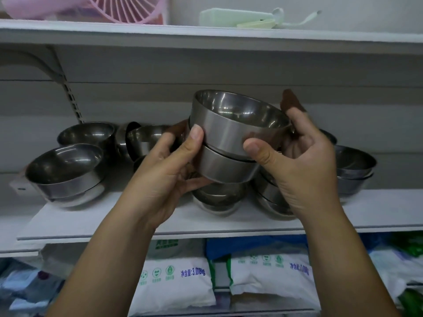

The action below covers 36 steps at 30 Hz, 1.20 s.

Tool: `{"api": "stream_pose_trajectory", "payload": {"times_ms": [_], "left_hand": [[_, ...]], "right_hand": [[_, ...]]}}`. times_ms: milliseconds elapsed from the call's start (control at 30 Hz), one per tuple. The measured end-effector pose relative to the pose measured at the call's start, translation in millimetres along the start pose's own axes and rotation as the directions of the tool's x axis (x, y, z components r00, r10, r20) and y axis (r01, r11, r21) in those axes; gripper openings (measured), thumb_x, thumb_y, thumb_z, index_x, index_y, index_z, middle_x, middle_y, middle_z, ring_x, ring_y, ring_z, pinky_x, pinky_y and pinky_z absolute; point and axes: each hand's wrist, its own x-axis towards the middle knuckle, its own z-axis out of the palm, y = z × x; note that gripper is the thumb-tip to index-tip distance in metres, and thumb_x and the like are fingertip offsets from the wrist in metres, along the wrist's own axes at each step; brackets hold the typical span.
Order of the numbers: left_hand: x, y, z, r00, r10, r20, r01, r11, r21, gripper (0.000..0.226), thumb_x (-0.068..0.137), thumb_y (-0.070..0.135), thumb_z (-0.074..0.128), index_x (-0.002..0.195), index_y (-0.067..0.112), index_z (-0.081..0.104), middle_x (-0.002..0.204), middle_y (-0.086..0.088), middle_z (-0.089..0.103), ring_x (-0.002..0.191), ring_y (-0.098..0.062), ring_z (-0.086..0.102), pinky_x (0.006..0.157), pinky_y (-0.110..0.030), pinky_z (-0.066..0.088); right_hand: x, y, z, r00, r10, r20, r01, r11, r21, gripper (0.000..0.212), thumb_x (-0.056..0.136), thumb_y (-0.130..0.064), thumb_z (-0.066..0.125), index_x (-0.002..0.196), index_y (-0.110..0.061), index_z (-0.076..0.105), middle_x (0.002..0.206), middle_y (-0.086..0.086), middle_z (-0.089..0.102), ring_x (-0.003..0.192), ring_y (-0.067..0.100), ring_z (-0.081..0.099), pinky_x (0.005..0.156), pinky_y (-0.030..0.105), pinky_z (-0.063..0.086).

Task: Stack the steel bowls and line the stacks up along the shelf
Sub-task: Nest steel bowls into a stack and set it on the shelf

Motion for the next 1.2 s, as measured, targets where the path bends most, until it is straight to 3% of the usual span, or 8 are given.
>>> {"api": "stream_pose_trajectory", "payload": {"times_ms": [233,367,467,533,667,833,1067,1200], "left_hand": [[-9.2,-20.7,51.8,0.996,0.075,-0.05,-0.074,0.997,0.031,0.084,0.069,0.057,0.083,0.137,0.018,0.053,0.128,-0.009,0.069,0.116,-0.03,0.069,0.085,-0.052,0.059],[-20.4,-35.1,99.3,0.988,0.082,-0.132,-0.087,0.996,-0.03,0.071,0.076,0.053,0.072,0.137,0.021,0.056,0.134,-0.011,0.066,0.119,-0.032,0.067,0.074,-0.042,0.062],[-25.2,-46.5,136.4,0.978,0.113,-0.176,-0.115,0.993,0.001,0.064,0.08,0.055,0.074,0.132,0.021,0.06,0.132,-0.016,0.066,0.12,-0.037,0.065,0.082,-0.049,0.062],[-28.4,-54.6,162.2,0.972,0.121,-0.201,-0.12,0.993,0.02,0.061,0.079,0.055,0.074,0.129,0.022,0.062,0.125,-0.012,0.071,0.115,-0.033,0.069,0.08,-0.045,0.062],[-31.2,-78.3,213.1,0.972,0.126,-0.196,-0.123,0.992,0.031,0.069,0.073,0.056,0.076,0.131,0.021,0.06,0.123,-0.009,0.072,0.107,-0.027,0.073,0.072,-0.035,0.061],[-23.9,-118.8,268.6,0.981,0.095,-0.17,-0.093,0.995,0.022,0.077,0.07,0.057,0.077,0.134,0.018,0.057,0.123,-0.011,0.072,0.114,-0.029,0.07,0.087,-0.047,0.06],[-5.7,-159.2,323.1,0.994,0.023,-0.102,-0.017,0.998,0.068,0.068,0.073,0.056,0.072,0.13,0.021,0.06,0.115,0.0,0.075,0.104,-0.025,0.074,0.085,-0.045,0.061],[8.0,-181.7,342.3,0.997,-0.016,-0.082,0.02,0.998,0.056,0.059,0.078,0.05,0.068,0.129,0.02,0.062,0.117,0.0,0.075,0.1,-0.023,0.074,0.077,-0.038,0.062]], "right_hand": [[-6.5,-15.8,-46.7,0.998,0.037,0.041,-0.04,0.997,0.06,0.12,0.049,-0.047,0.096,0.151,-0.018,0.04,0.141,-0.002,0.061,0.127,0.009,0.06,0.104,0.03,0.052],[-5.7,-31.9,-87.1,0.98,0.094,0.175,-0.103,0.994,0.042,0.097,0.051,-0.057,0.092,0.135,-0.025,0.056,0.124,-0.005,0.072,0.113,0.011,0.069,0.088,0.028,0.059],[-3.9,-40.6,-122.1,0.974,0.112,0.199,-0.121,0.992,0.032,0.088,0.055,-0.06,0.088,0.133,-0.031,0.056,0.121,-0.01,0.072,0.111,0.009,0.07,0.09,0.035,0.059],[-6.4,-43.7,-145.7,0.975,0.095,0.202,-0.1,0.995,0.014,0.082,0.063,-0.063,0.078,0.136,-0.033,0.054,0.119,-0.016,0.072,0.109,0.003,0.069,0.087,0.027,0.059],[-17.3,-45.2,-193.5,0.986,0.06,0.157,-0.069,0.996,0.05,0.086,0.068,-0.064,0.069,0.141,-0.024,0.049,0.12,-0.01,0.07,0.105,-0.001,0.068,0.077,0.014,0.055],[-27.3,-35.4,-255.5,0.998,0.027,0.063,-0.03,0.998,0.051,0.094,0.068,-0.074,0.068,0.142,-0.018,0.05,0.13,-0.002,0.068,0.119,0.012,0.066,0.09,0.024,0.056],[-30.8,-15.4,-324.9,0.996,0.044,-0.073,-0.038,0.996,0.081,0.107,0.061,-0.077,0.076,0.144,-0.018,0.046,0.134,0.003,0.065,0.124,0.02,0.063,0.098,0.034,0.055],[-30.1,5.7,-351.2,0.985,0.084,-0.151,-0.068,0.991,0.112,0.11,0.059,-0.074,0.081,0.144,-0.015,0.045,0.136,0.006,0.064,0.125,0.02,0.062,0.099,0.033,0.054]]}}
